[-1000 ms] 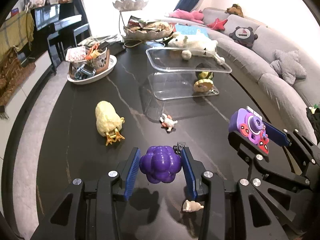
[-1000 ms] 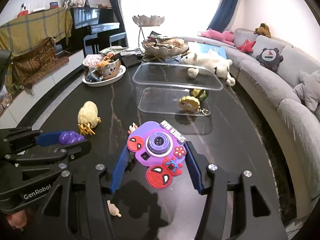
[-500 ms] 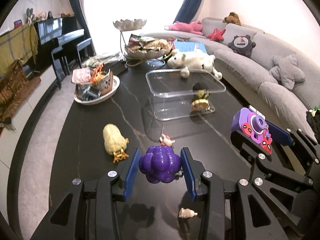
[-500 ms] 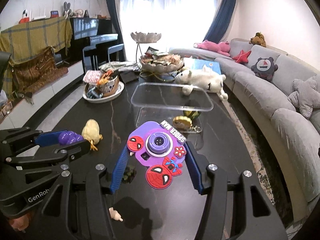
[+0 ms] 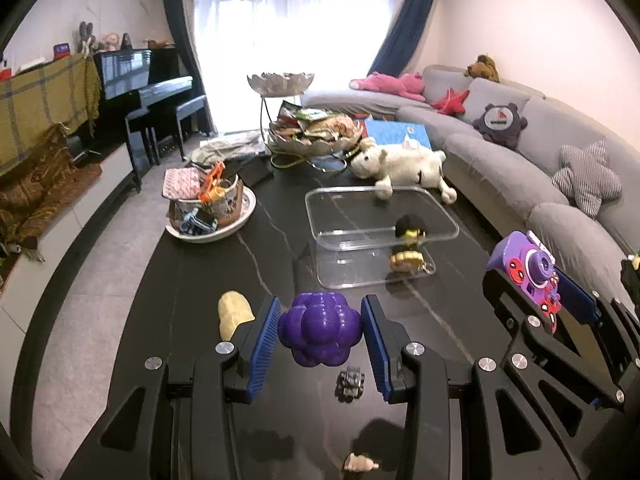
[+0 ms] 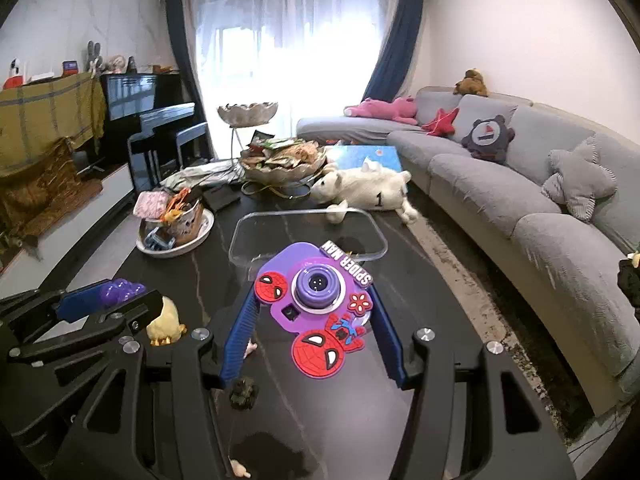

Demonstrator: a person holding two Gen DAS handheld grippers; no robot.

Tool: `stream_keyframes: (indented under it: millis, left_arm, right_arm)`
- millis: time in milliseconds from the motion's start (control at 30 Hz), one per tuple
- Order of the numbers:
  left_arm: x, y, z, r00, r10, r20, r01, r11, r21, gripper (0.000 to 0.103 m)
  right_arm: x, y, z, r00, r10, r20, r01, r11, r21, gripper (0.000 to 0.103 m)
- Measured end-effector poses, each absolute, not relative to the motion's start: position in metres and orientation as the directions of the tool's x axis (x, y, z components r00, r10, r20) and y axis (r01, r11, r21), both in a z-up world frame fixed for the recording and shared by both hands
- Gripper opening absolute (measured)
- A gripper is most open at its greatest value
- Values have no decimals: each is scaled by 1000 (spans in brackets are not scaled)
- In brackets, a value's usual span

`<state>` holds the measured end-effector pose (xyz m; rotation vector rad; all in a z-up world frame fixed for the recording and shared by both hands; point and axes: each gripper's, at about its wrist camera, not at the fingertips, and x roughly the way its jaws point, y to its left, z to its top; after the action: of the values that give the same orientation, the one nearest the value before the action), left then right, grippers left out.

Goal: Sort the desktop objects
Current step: 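Lift and carry the purple ball with the left tool while the right tool carries the toy toward the box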

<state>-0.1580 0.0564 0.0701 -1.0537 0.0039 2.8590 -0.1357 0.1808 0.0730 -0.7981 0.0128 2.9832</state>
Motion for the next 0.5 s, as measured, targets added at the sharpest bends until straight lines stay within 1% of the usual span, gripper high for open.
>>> stream_keyframes:
  millis: [200,500]
  left_arm:
    - [-165,61,78,-781,55,-622,-61,-998,-12,37]
    - [-176,68,89,-819,41,-572,-65,-998,22,37]
  right_arm:
    - [-146,181,82,-873,99,-477,-104,-994,-15,53]
    - [-158,190,88,-876,93,-473,-117,-993,23,53]
